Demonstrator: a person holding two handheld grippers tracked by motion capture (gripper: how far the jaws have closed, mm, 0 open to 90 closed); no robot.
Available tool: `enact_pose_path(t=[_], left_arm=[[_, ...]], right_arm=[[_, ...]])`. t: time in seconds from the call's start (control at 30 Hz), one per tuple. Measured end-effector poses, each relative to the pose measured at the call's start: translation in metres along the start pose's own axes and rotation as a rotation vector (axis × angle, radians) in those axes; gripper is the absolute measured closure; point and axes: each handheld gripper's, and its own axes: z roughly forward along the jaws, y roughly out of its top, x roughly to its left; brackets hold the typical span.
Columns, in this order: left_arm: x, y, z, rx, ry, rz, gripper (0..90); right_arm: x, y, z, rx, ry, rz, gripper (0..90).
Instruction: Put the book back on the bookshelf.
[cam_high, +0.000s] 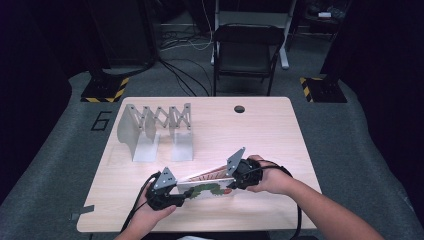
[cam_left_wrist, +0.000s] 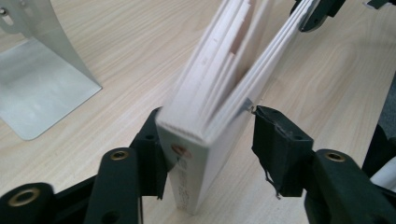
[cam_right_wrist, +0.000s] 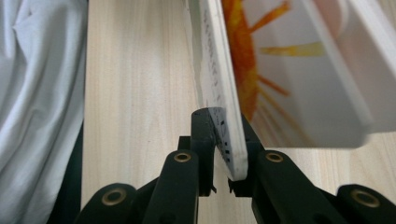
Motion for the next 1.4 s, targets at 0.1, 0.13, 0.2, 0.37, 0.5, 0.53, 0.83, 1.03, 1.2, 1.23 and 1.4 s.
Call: enact_pose_path(t=[0.1,0.13,0.2,0.37,0.5,0.53,0.83,1.03,1.2,1.23,1.4], left_arm=[[0.003,0.005,0.002,0.026,0.0,0.008,49.8],[0.003,0.006,0.003,0.031,0.003,0.004,49.8],[0.006,0.008,0.004,0.038,0.005,0.001,49.4],[0.009,0.01,0.007,0.035,0.015,-0.014,47.4],[0.011,0.011,0.008,0.038,-0.005,-0.022,47.4],[0.012,0.013,0.008,0.039,-0.008,-0.014,47.4],[0.012,0.022,0.009,0.028,-0.025,0.023,49.6],[0.012,0.022,0.008,0.028,-0.051,0.029,56.6],[0.009,0.023,0.008,0.037,-0.054,0.05,62.8],[0.008,0.024,0.008,0.039,-0.065,0.056,64.7],[0.0,0.025,0.009,0.05,-0.08,0.089,73.6]], right_arm=[[-0.003,0.0,0.0,-0.003,-0.021,0.01,81.9],[-0.004,0.0,0.001,-0.007,-0.024,0.02,81.5],[-0.006,0.0,0.001,-0.018,-0.029,0.032,81.2],[-0.009,0.0,0.002,-0.029,-0.037,0.052,80.6],[-0.009,-0.001,0.002,-0.034,-0.041,0.066,79.6],[-0.01,-0.001,0.002,-0.036,-0.043,0.067,79.3],[-0.014,-0.003,0.001,-0.037,-0.053,0.115,70.6],[-0.019,-0.01,-0.007,-0.05,-0.073,0.156,62.5],[-0.024,-0.014,-0.012,-0.058,-0.115,0.179,54.0],[-0.025,-0.015,-0.012,-0.063,-0.121,0.178,52.7],[-0.032,-0.016,-0.01,-0.066,-0.167,0.178,49.8]])
